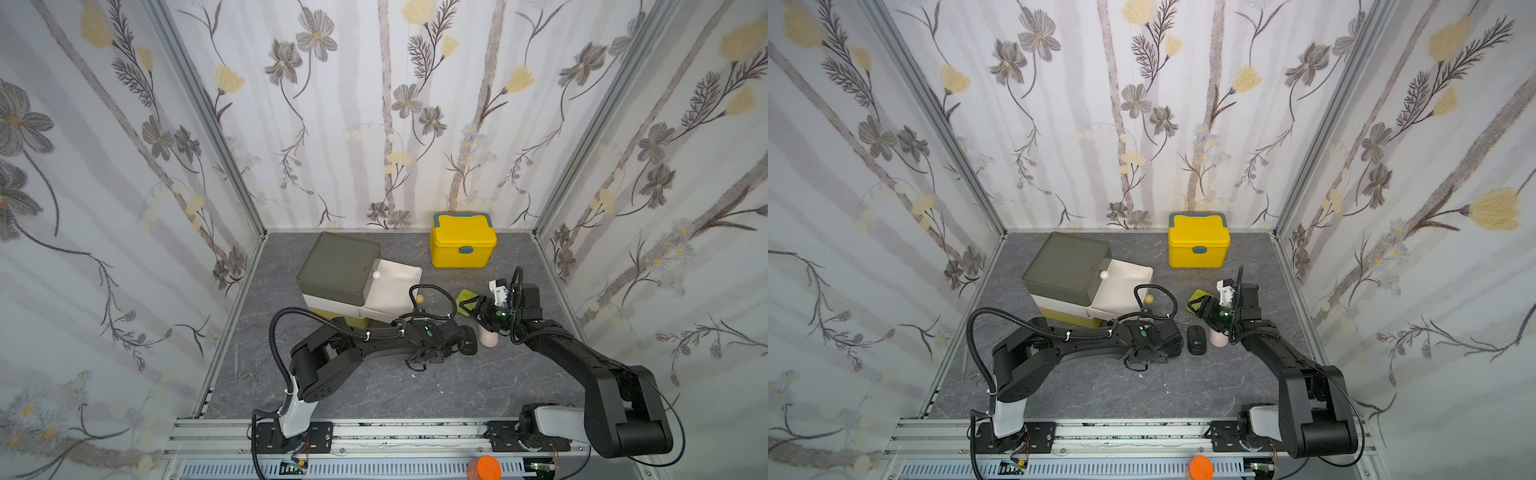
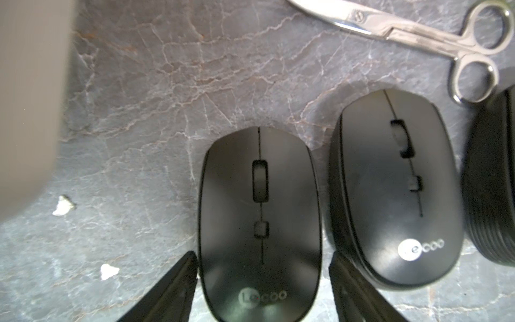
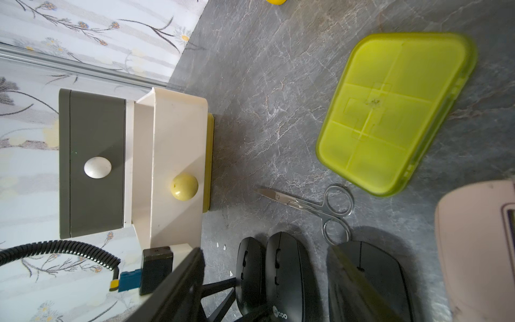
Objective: Take the mice out of the drawer
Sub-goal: Place the mouse at the center of the board.
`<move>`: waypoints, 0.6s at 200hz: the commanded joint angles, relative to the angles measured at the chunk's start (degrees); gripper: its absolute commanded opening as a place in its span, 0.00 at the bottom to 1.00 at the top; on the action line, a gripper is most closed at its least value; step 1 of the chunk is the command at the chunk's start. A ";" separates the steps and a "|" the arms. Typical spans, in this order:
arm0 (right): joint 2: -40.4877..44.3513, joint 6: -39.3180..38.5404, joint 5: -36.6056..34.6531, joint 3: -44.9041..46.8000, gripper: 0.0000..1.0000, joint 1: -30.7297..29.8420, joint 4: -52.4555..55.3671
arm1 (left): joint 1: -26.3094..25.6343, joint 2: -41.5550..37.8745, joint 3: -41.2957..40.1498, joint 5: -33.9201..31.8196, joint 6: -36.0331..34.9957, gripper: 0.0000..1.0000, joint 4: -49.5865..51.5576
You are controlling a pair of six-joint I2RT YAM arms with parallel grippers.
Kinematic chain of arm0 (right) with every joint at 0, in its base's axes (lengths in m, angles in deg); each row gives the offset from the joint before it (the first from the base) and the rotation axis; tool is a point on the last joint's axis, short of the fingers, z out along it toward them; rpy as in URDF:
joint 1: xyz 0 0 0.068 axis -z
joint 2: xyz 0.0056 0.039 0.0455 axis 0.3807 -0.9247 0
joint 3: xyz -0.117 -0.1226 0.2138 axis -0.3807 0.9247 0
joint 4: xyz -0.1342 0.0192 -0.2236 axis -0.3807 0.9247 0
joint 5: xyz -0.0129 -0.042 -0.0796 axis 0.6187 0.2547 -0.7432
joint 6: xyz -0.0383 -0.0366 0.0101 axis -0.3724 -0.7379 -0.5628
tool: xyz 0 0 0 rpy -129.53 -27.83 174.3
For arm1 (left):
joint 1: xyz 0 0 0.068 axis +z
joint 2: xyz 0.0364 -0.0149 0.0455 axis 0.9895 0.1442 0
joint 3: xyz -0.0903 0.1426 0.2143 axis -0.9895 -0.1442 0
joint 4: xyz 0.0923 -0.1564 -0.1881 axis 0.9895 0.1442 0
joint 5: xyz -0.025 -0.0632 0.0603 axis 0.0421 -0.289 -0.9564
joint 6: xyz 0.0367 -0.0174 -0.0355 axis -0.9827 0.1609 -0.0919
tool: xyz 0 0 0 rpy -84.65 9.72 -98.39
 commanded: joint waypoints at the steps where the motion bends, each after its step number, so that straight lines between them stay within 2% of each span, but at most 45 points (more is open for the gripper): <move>1: 0.72 0.36 1.37 -0.26 0.68 -0.01 -1.63 | -1.25 -0.91 1.78 -1.11 -0.82 0.79 2.12; 33: 1.24 -0.80 2.34 -1.61 0.68 -0.01 -0.13 | -3.99 -3.04 4.65 -3.15 -0.63 0.84 7.39; 63: 1.57 -1.18 3.58 -2.88 0.70 -0.15 0.73 | -5.69 -8.20 4.52 -4.44 -0.48 0.92 11.28; 89: 1.27 -0.77 4.52 -3.76 0.69 -0.70 0.72 | -6.01 -15.07 3.07 -3.91 -2.93 0.93 12.66; 120: 0.38 2.30 3.75 -4.95 0.69 -5.19 -2.44 | -5.65 -26.15 1.93 -4.74 -8.58 0.93 8.76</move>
